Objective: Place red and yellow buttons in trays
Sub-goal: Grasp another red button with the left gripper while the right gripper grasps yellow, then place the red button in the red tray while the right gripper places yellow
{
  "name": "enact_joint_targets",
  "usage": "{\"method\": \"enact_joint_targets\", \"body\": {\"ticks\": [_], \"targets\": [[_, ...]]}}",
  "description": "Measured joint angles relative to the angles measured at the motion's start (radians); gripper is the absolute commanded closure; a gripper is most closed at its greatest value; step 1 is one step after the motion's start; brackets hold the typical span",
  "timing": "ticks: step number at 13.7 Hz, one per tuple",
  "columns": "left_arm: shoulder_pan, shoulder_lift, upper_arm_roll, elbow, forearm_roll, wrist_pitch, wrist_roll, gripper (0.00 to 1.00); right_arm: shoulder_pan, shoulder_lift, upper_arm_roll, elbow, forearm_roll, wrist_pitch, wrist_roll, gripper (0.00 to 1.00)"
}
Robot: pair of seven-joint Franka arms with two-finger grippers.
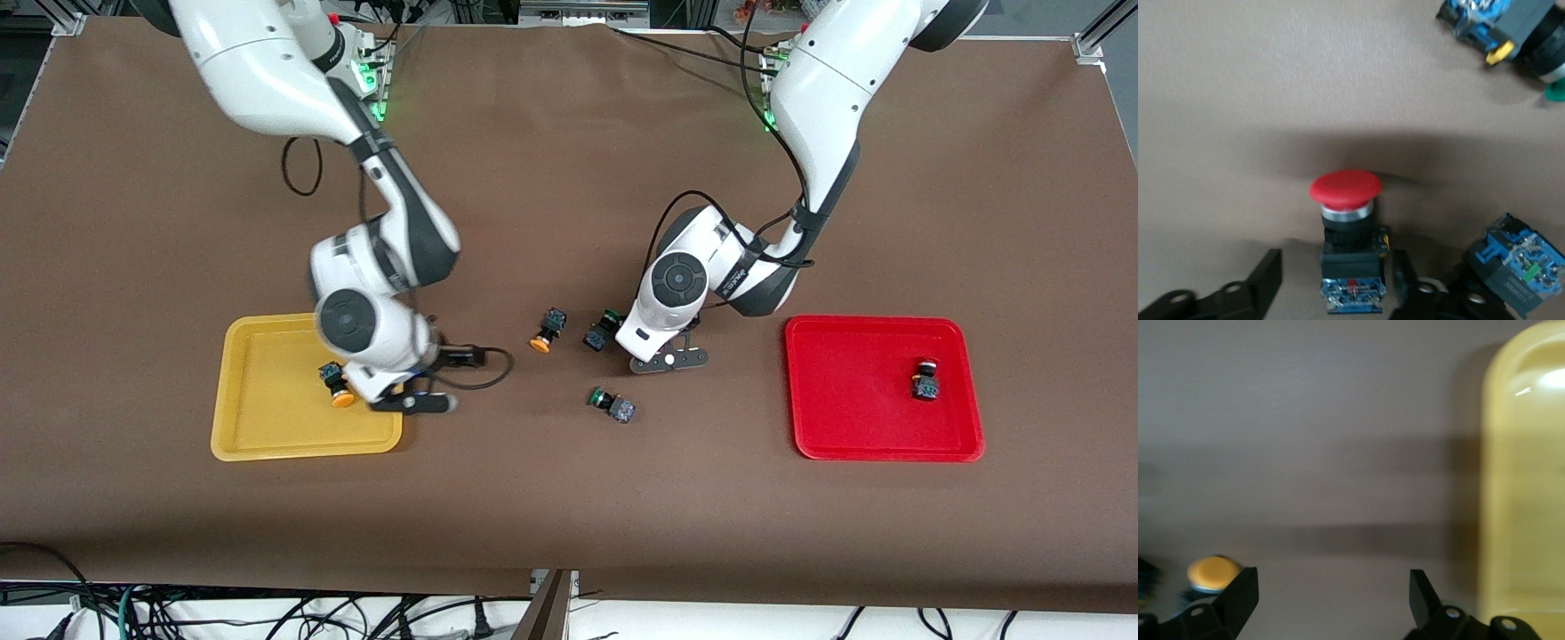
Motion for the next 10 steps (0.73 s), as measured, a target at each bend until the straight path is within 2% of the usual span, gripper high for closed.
{"method": "enact_joint_targets", "body": {"ticks": [2,3,7,10], "targets": [[-0.014,0.0,0.0,-0.001,0.0,0.0,-0.031,0.79,0.07,0.022,0.005,-0.003,0.0,0.047,0.148,0.01],[-0.017,-0.001,0.0,0.0,0.0,0.001,-0.039,0.83,0.099,0.035,0.006,-0.006,0.0,0.067,0.204,0.01],[-0.008,-0.005,0.016,0.007,0.002,0.004,-0.026,0.84,0.155,0.09,0.007,-0.029,0.0,0.169,0.37,0.01],[0.092,-0.046,0.033,0.022,0.003,-0.012,0.163,0.84,0.165,0.12,0.007,-0.033,0.0,0.204,0.415,0.04]]}}
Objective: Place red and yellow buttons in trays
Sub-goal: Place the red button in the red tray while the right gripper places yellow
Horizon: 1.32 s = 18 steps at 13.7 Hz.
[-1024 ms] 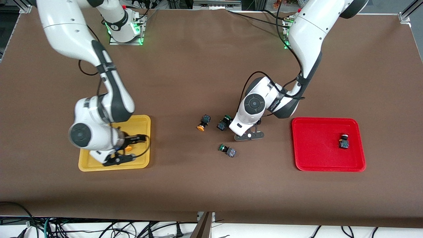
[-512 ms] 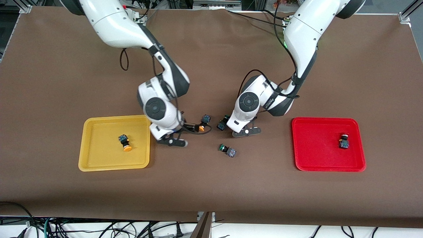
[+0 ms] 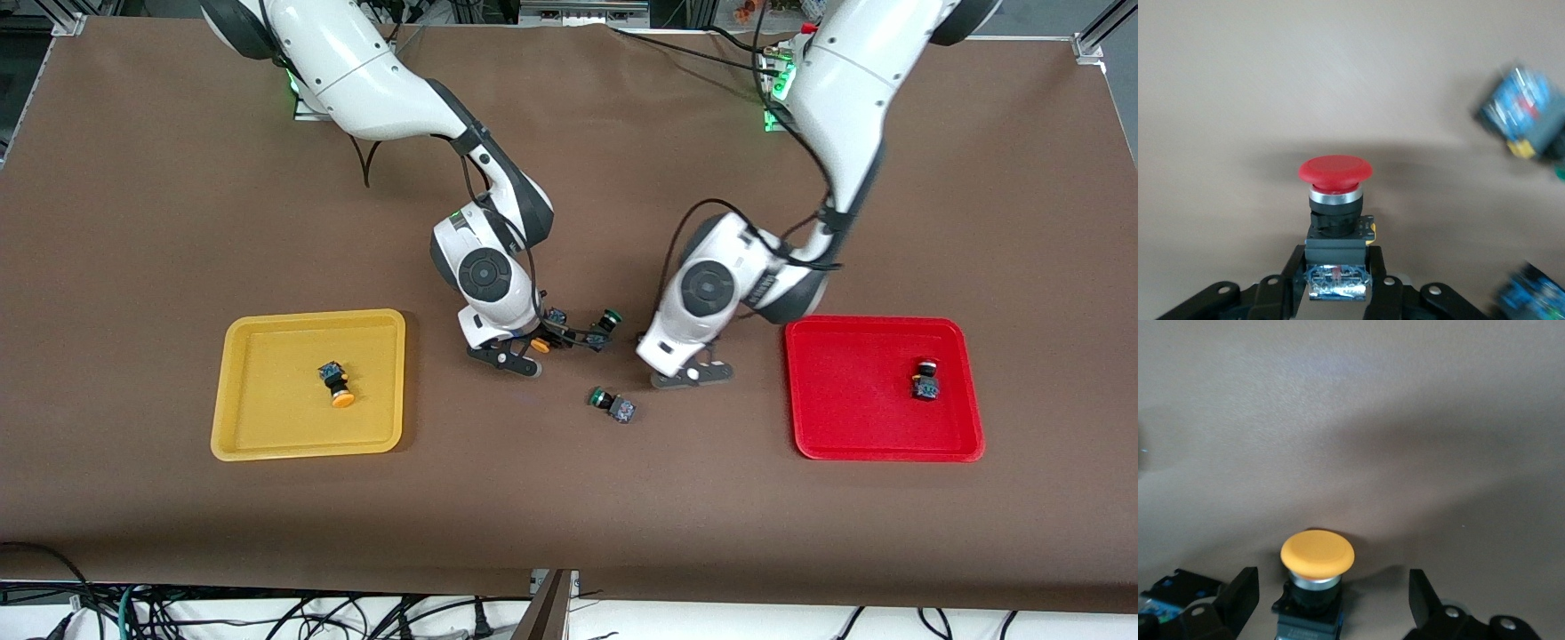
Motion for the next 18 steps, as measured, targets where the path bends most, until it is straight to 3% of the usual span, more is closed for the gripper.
{"method": "enact_joint_targets", "body": {"ticks": [1,5,7,11,13,14,15,16,17,18], "targets": [[0.058,-0.022,0.001,0.001,0.0,-0.017,0.102,0.84,0.0,0.004,0.001,0.0,0.0,0.006,0.007,0.15],[0.28,-0.05,0.004,-0.004,0.001,-0.042,0.47,0.83,0.015,0.01,0.005,-0.001,0.0,0.018,0.024,0.85],[0.348,-0.05,0.004,-0.021,0.001,-0.042,0.582,0.83,0.015,0.009,0.004,-0.001,0.0,0.018,0.024,0.99],[0.411,-0.049,0.003,-0.099,0.001,-0.007,0.688,0.83,-0.003,-0.006,-0.005,0.003,0.0,-0.021,0.0,1.0],[0.437,-0.054,-0.001,-0.131,0.001,0.005,0.719,0.82,-0.042,-0.035,-0.015,0.012,0.0,-0.108,-0.09,1.0],[0.443,-0.062,-0.004,-0.153,0.001,0.018,0.723,0.78,-0.076,-0.057,-0.018,0.014,0.0,-0.16,-0.155,0.99],[0.444,-0.073,-0.007,-0.178,0.001,0.037,0.724,0.57,-0.119,-0.081,-0.021,0.014,0.0,-0.209,-0.236,0.99],[0.444,-0.082,-0.01,-0.198,0.001,0.054,0.724,0.16,-0.169,-0.102,-0.023,0.014,-0.001,-0.246,-0.323,0.97],[0.444,-0.089,-0.012,-0.21,0.001,0.064,0.724,0.0,-0.225,-0.119,-0.025,0.014,-0.003,-0.275,-0.42,0.94],[0.444,-0.091,-0.012,-0.213,0.001,0.07,0.724,0.0,-0.28,-0.13,-0.028,0.014,-0.004,-0.302,-0.518,0.93]]}}
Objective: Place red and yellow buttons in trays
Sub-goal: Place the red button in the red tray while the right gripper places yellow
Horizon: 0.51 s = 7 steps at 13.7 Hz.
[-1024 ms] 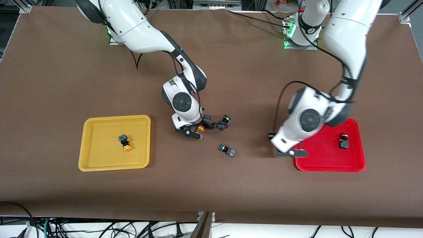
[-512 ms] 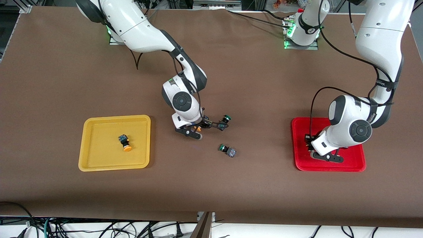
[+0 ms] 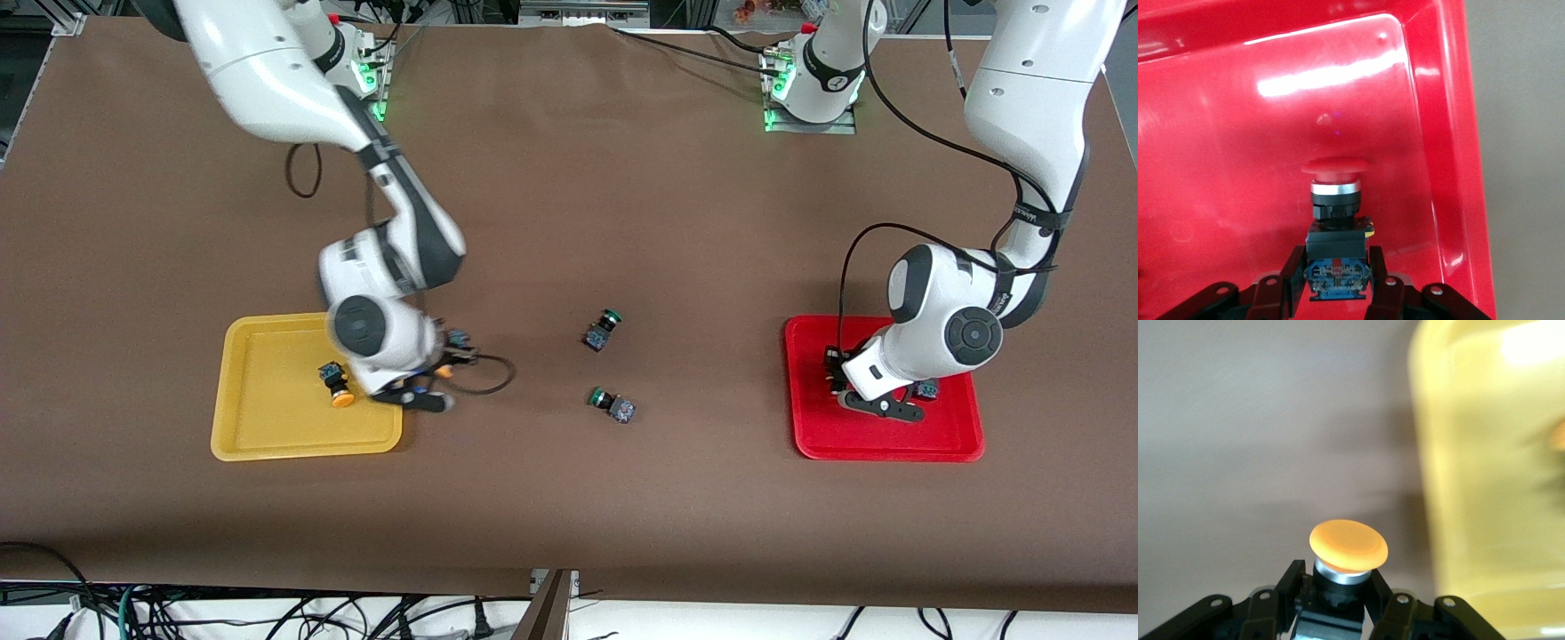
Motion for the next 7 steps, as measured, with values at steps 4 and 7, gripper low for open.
{"method": "enact_joint_targets", "body": {"ticks": [4,7], "targets": [[0.001,-0.022,-0.007,0.067,-0.003,-0.029,-0.004,0.0,-0.093,-0.001,-0.049,-0.029,0.0,-0.035,-0.223,0.47],[-0.002,-0.045,-0.034,0.238,-0.057,-0.229,-0.012,0.0,-0.095,0.004,-0.052,-0.046,0.0,-0.033,-0.225,0.0]]}}
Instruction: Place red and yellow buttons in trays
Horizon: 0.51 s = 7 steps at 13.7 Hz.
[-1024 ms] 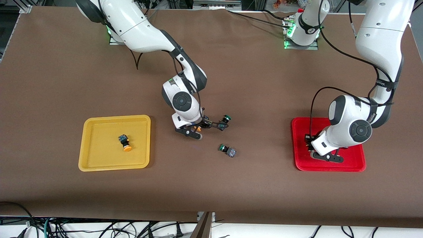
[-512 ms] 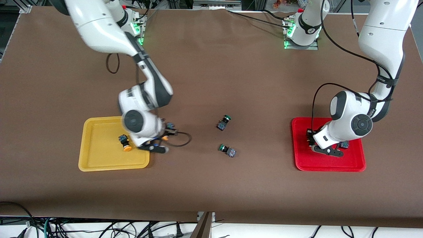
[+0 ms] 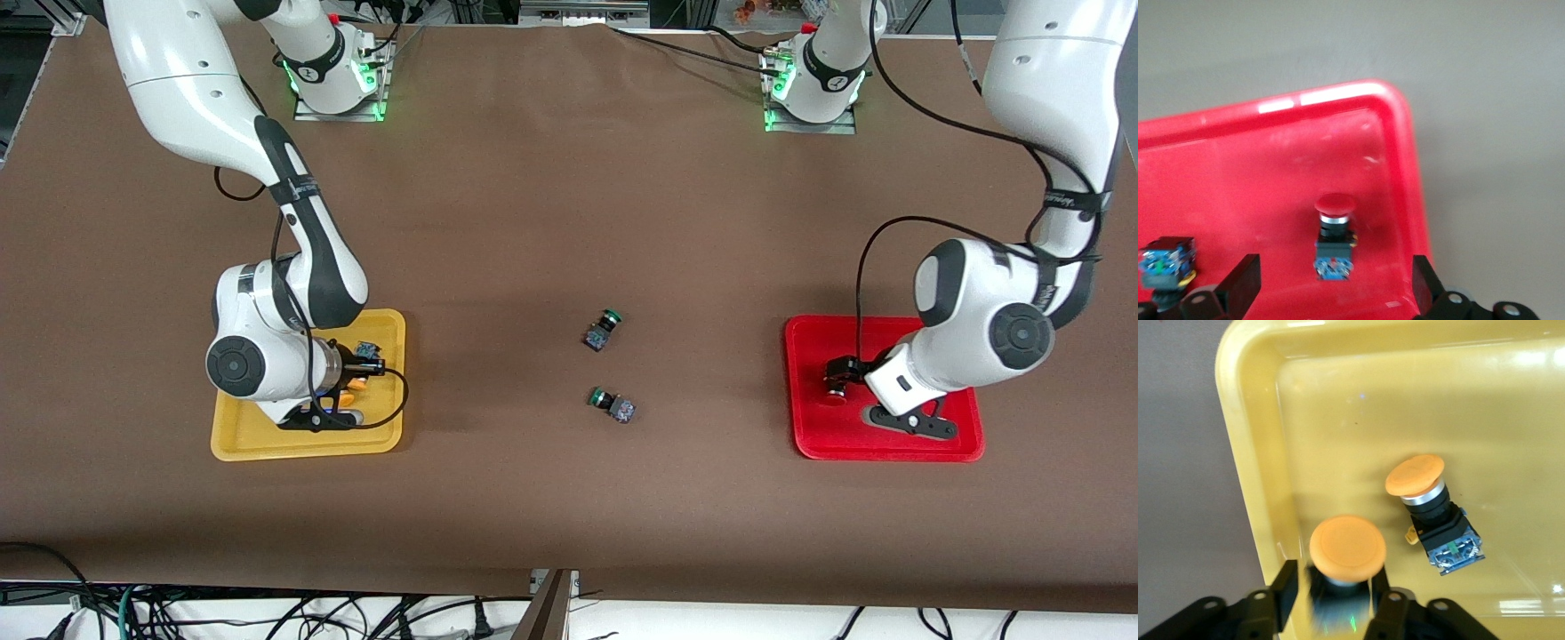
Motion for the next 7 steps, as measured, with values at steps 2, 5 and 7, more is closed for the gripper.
{"method": "enact_joint_targets", "body": {"ticks": [2,5,7], "targets": [[-0.006,-0.011,-0.005,0.112,-0.009,-0.132,-0.01,0.0,-0.013,-0.001,-0.002,0.0,0.0,0.0,0.0,0.0],[-0.01,-0.022,-0.01,0.202,-0.009,-0.258,-0.031,0.0,-0.039,-0.007,-0.004,0.013,0.001,0.003,-0.018,0.0],[-0.017,-0.052,-0.012,0.231,-0.009,-0.328,-0.058,0.0,-0.041,-0.035,-0.003,0.038,0.001,0.002,-0.026,0.0]]}}
